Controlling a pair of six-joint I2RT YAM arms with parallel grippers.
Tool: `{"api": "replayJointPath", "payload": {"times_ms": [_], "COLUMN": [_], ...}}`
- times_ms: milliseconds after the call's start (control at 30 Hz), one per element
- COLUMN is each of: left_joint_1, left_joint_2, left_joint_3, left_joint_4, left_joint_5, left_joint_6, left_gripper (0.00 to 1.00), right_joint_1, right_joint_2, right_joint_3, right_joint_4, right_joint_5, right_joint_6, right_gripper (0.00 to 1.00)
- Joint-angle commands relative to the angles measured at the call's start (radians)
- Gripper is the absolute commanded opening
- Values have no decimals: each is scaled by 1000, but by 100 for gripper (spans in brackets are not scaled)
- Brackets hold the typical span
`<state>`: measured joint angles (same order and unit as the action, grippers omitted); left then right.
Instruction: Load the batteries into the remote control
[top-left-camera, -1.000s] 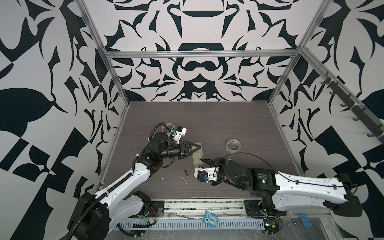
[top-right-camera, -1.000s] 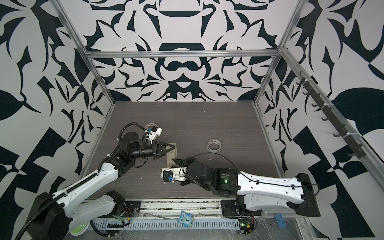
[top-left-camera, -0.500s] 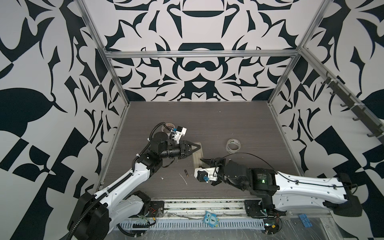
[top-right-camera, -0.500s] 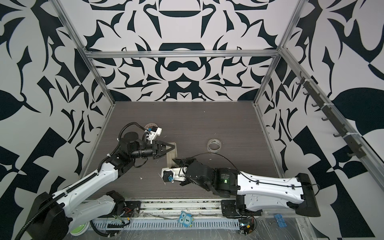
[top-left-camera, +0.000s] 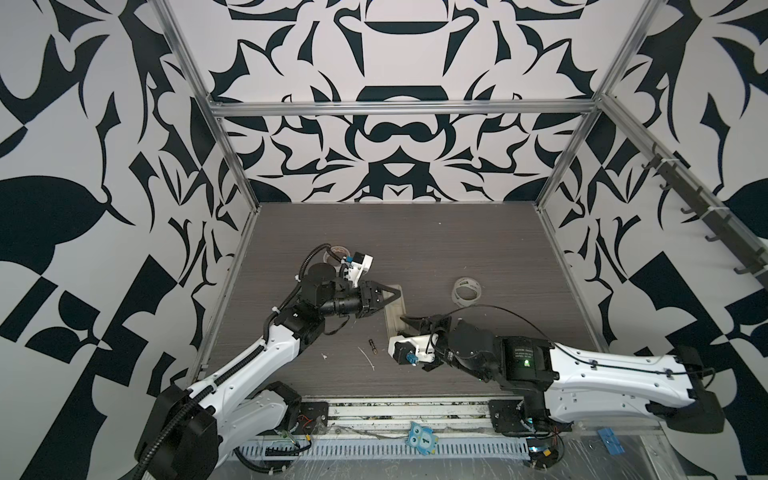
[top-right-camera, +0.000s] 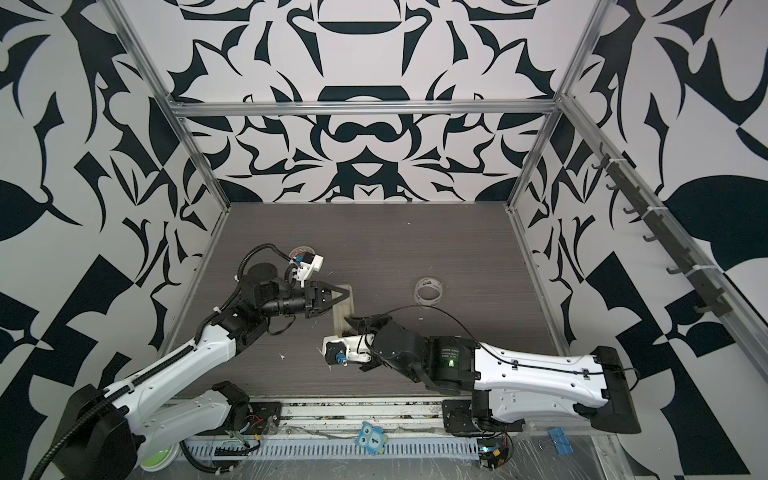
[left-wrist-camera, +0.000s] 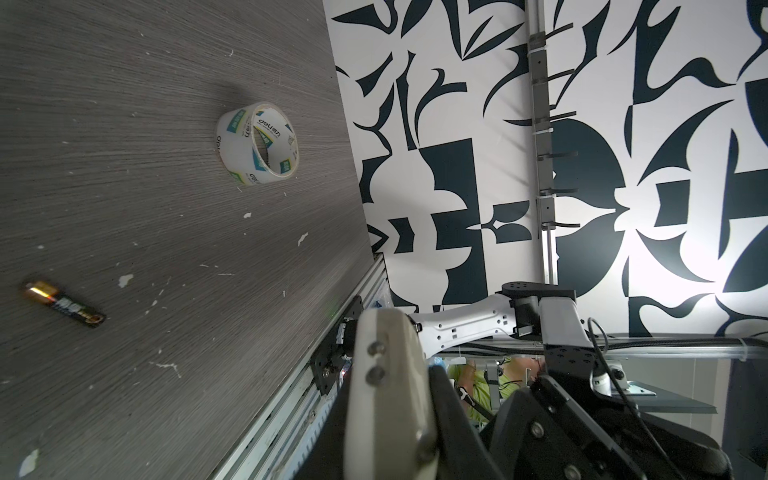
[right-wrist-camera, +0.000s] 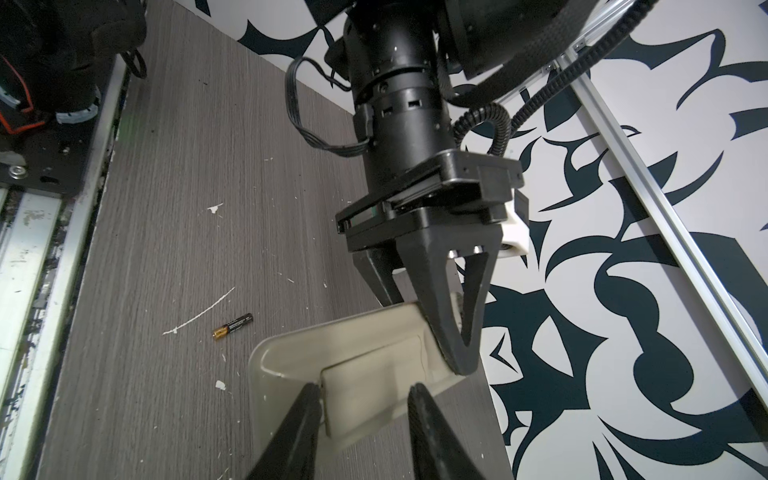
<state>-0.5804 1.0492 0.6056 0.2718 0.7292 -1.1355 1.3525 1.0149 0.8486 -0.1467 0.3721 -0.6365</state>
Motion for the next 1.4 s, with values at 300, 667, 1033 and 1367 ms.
{"api": "replayJointPath", "payload": {"times_ms": [300,667,1033,1367], "left_joint_1": [-6,10,17,24], "left_joint_2": [-23,-29,-36,-44], "left_joint_3": [30,36,36,24], "left_joint_4": [-39,-30,-29,-30], "left_joint_5": [75,81,80,81], "left_joint_6": [21,13,10,10], "left_gripper": [0,0,0,0], "right_joint_1": [-13,-13,-12,-10], "right_joint_2": [-15,-15,-20,-19], "right_joint_3": [16,15,17,18], "right_joint_4": [104,101,94,93], "right_joint_5": [87,68,59,56], "right_joint_6": [-9,-8,-7,-7], "right_gripper": [39,39,40,40]}}
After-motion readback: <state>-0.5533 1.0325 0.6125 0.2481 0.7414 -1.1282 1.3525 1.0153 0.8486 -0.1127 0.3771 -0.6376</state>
